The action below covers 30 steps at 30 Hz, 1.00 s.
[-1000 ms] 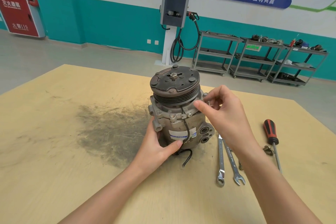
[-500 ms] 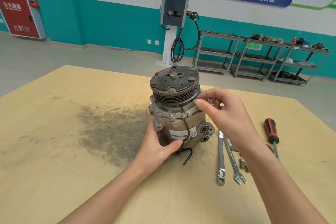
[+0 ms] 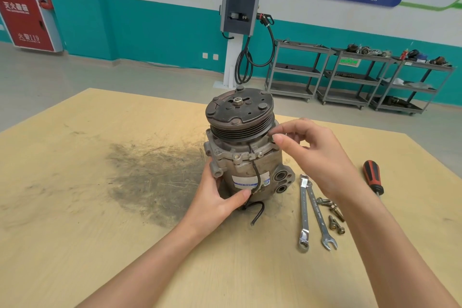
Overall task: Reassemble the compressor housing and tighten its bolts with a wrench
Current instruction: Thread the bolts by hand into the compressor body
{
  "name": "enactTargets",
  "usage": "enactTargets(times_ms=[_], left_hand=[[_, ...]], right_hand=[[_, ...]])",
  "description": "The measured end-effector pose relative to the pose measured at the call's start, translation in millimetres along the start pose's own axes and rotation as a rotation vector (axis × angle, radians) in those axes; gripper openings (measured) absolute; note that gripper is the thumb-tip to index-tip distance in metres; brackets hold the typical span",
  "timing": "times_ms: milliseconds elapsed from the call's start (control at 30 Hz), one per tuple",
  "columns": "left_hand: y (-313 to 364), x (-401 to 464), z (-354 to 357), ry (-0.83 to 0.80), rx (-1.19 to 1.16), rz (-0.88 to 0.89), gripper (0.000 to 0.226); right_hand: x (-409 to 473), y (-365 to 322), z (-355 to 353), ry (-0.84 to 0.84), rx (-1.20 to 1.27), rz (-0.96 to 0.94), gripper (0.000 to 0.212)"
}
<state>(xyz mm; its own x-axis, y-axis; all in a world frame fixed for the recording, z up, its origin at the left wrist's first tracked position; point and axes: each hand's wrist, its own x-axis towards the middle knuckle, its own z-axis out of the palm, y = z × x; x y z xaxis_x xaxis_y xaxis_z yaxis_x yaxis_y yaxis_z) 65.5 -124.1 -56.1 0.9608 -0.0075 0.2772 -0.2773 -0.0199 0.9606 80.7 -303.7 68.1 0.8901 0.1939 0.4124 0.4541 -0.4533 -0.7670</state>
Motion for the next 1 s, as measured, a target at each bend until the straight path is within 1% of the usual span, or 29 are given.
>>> enactTargets(times_ms=[67,167,233,333,400,500,533,600,667,700,867,933,1000], left_hand=[[-1.3,0.3,-0.2,0.001,0.004,0.003,0.075],[-1.3,0.7,-0.6,-0.003,0.009,0.005,0.074],[-0.8,0.5,-0.4,-0.005,0.003,0.007,0.076],[0.9,0.0,0.4,0.001,-0.002,0.008,0.080],[0.6,0.1,1.0,0.005,0.002,0.003,0.078],[-0.9,0.7,1.3,0.010,0.000,-0.001,0.076],[-1.1,0.9,1.1,0.009,-0.003,-0.002,0.076],[-1.2,1.2,0.6,0.005,-0.006,-0.006,0.076],[-1.3,1.3,0.2,0.002,-0.005,-0.012,0.076],[-1.1,1.2,0.1,0.001,-0.005,-0.012,0.077],[-0.7,0.4,0.5,-0.002,-0.008,-0.003,0.079],[-0.9,0.2,0.5,-0.001,-0.009,-0.007,0.078],[-0.9,0.1,0.3,-0.002,-0.013,-0.007,0.077]], right_hand=[[0.0,0.5,0.1,0.002,0.023,-0.003,0.010],[-0.6,0.2,5.7,0.054,0.048,0.006,0.003],[-1.6,1.2,7.4,0.075,0.038,0.004,0.005],[-1.4,1.1,5.5,0.055,0.004,-0.009,0.005],[-0.2,1.8,3.3,0.040,-0.028,-0.011,0.007],[0.0,2.2,6.7,0.071,-0.004,0.002,0.003],[-0.5,2.1,10.6,0.099,0.001,0.003,0.005],[-1.6,2.9,19.4,0.177,-0.012,0.001,0.017],[-1.7,2.1,22.4,0.219,-0.052,0.000,0.023],[-1.5,1.4,20.7,0.205,-0.063,-0.001,0.023],[-0.9,-0.2,1.9,0.016,-0.066,0.009,0.011],[-0.9,0.1,1.3,0.012,-0.038,0.012,0.008],[-1.2,0.0,7.6,0.071,-0.019,0.014,0.007]])
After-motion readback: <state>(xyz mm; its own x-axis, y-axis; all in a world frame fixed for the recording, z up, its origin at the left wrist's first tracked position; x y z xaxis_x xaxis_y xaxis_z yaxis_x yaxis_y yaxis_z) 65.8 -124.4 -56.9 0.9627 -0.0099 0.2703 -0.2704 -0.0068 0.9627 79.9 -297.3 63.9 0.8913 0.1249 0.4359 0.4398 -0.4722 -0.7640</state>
